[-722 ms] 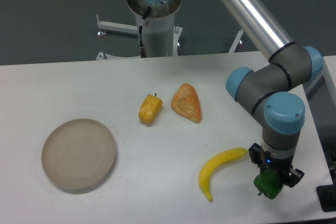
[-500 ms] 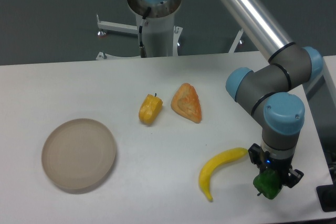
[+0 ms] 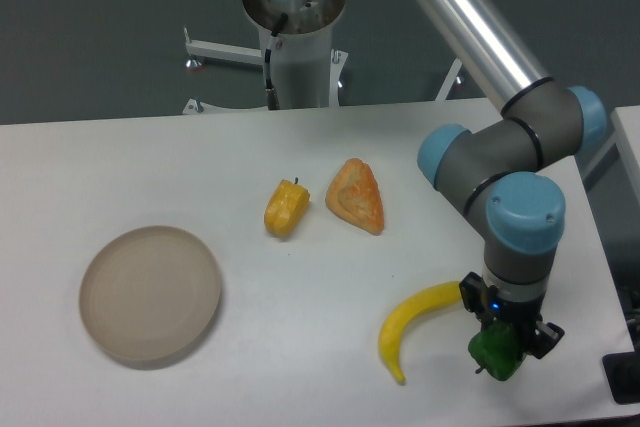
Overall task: Place the green pepper on the plate
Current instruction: 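Close the gripper on the green pepper beside the banana and lift it, then carry the green pepper over the table toward the beige plate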
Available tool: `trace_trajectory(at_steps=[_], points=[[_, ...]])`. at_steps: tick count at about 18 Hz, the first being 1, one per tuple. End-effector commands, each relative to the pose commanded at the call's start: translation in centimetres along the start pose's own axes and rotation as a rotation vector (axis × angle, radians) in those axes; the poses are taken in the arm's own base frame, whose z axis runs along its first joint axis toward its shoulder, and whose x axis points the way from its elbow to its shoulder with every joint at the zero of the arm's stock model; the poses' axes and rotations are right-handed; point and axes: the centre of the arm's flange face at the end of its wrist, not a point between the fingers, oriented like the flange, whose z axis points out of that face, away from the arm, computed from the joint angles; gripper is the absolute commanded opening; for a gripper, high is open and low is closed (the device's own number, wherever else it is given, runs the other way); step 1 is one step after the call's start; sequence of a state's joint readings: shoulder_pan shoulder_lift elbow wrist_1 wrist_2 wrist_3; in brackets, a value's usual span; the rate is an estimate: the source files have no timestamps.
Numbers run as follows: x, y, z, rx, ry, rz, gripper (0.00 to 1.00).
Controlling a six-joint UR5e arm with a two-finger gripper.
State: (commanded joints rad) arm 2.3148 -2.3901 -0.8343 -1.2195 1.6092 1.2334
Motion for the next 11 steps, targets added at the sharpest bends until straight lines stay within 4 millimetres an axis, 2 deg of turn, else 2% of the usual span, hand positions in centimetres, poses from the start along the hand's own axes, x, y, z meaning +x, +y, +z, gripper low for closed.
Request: trace_trajectory(at_steps=[3,7,11], points=[[2.1,-1.4,-2.0,0.027,0.016,-0.04,0.29],[5.9,-3.6,-4.8,0.105,0.067,-0.117,0.29],[11.4,-6.7,-6.6,0.144,0.137,-0.181,0.29]])
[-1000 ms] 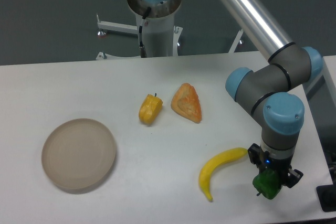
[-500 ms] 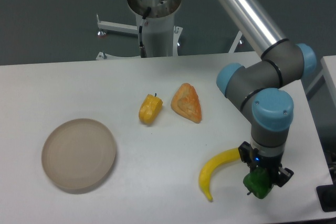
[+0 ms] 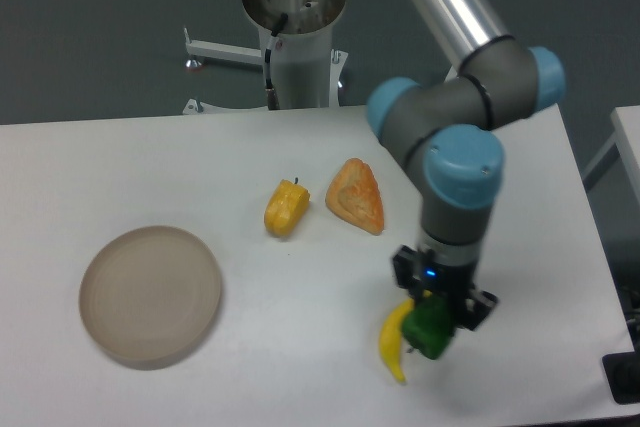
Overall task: Place the green pepper on the plate
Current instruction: 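Carry the green pepper over the table toward the beige plate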
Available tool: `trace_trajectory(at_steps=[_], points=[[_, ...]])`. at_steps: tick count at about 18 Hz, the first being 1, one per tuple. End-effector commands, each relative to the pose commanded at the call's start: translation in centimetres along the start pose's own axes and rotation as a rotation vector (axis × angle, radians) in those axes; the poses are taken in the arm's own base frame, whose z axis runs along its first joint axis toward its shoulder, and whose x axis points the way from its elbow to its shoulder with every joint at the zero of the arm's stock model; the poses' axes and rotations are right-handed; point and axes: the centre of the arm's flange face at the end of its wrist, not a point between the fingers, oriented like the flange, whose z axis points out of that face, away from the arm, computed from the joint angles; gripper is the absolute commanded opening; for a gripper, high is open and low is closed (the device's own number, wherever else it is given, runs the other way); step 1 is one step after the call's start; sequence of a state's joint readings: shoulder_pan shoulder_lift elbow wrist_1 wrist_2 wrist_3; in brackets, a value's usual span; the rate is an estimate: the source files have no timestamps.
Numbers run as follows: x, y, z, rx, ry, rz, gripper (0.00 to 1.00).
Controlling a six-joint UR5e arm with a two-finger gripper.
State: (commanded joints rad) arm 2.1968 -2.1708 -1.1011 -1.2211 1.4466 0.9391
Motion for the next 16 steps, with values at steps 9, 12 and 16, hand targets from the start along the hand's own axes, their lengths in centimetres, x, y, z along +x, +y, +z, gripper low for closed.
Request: trace_trajectory(at_steps=[9,12,16], points=[[13.4,-6.1,0.5,0.003,0.093,-0.141,0.29],[17.8,-7.9,1.4,-0.026,0.104,-0.181,0.29],[22.7,-9.1,2.6,-0.063,0.115,-0.208,0.29]])
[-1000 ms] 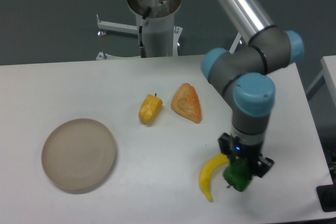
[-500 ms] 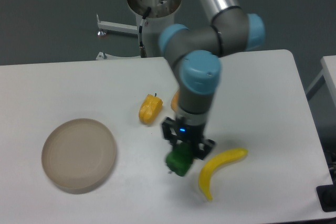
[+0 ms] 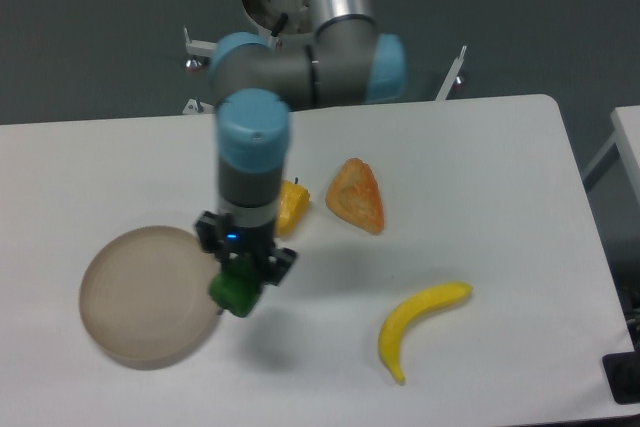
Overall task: Place the green pepper on the plate
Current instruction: 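Carry the green pepper over the table toward the beige plate, then lower the green pepper onto the beige plate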
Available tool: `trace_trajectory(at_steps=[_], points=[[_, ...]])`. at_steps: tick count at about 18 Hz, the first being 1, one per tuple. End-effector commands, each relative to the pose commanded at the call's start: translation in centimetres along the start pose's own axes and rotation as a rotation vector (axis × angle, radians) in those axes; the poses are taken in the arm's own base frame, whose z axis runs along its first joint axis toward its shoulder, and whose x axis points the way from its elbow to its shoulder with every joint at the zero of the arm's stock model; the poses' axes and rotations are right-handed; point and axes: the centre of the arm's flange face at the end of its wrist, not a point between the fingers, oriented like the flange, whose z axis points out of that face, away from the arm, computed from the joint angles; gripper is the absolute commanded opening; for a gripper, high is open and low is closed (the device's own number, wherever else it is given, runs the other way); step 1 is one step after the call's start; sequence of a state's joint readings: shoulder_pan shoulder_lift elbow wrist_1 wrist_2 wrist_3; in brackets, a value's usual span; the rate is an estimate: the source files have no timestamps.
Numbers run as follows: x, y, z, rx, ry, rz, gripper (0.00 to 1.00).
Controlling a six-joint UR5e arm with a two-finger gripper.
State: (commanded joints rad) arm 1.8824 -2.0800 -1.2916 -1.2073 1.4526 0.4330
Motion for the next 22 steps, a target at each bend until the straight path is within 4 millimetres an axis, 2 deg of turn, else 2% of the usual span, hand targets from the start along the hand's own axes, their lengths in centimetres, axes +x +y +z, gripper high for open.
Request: trace_trajectory(at_steps=[4,7,11,16,22], points=[[4.2,-0.8,1.2,0.001,0.009,-0.033,0.29],[5.9,-0.7,2.4,0.006,0.009,-0.051,0.29],[7.0,-0.7,4.6,-0.011,-0.021,-0.049,0.29],[7.2,-0.7,7.3,-0.031,-0.028,-0.041,0.29],[6.9,-0.7,8.7,-0.032,-0.04,-0.037,0.29]])
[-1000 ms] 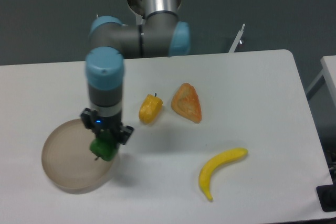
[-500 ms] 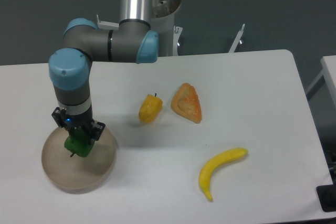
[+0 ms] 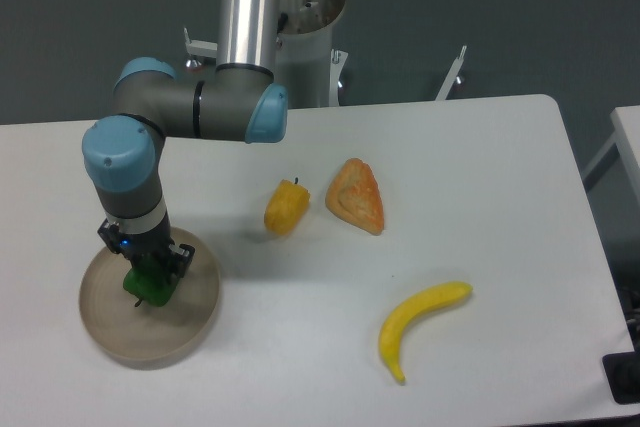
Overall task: Place the green pepper on the plate
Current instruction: 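Lower the green pepper onto the beige plate, then open the gripper to release the pepper and raise it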
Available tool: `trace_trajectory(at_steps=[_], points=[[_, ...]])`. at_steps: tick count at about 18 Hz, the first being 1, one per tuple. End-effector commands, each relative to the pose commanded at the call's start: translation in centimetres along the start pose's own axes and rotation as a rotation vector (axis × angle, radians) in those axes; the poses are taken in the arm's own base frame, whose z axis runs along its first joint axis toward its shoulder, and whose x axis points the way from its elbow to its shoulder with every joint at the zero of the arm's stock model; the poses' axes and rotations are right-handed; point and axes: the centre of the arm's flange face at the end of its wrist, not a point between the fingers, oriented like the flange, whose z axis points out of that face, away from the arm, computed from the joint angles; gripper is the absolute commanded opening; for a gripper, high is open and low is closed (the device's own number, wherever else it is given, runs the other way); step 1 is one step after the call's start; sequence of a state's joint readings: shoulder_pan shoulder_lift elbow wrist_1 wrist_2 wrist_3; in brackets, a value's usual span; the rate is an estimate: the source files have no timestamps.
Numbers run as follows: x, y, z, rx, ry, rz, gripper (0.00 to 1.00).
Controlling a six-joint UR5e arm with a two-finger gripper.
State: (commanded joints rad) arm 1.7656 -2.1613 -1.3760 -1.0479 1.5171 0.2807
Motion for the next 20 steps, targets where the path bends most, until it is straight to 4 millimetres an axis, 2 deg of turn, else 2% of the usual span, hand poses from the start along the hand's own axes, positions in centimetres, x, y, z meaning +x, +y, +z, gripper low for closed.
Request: trace_trajectory(at_steps=[11,12,15,17,20], points=[[-0.06,-0.09,0.7,-0.003,0.001,0.003,0.32],[-0.06,-0.09,0.7,-0.003,0.001,0.003,0.35],[-0.06,-0.09,0.59,-0.001,0.0,0.005,0.56],[-0.06,-0.09,0.59,-0.001,0.0,0.006,0.74],[-0.05,-0.13,0.19,0.004,-0.001,0.009,0.86]])
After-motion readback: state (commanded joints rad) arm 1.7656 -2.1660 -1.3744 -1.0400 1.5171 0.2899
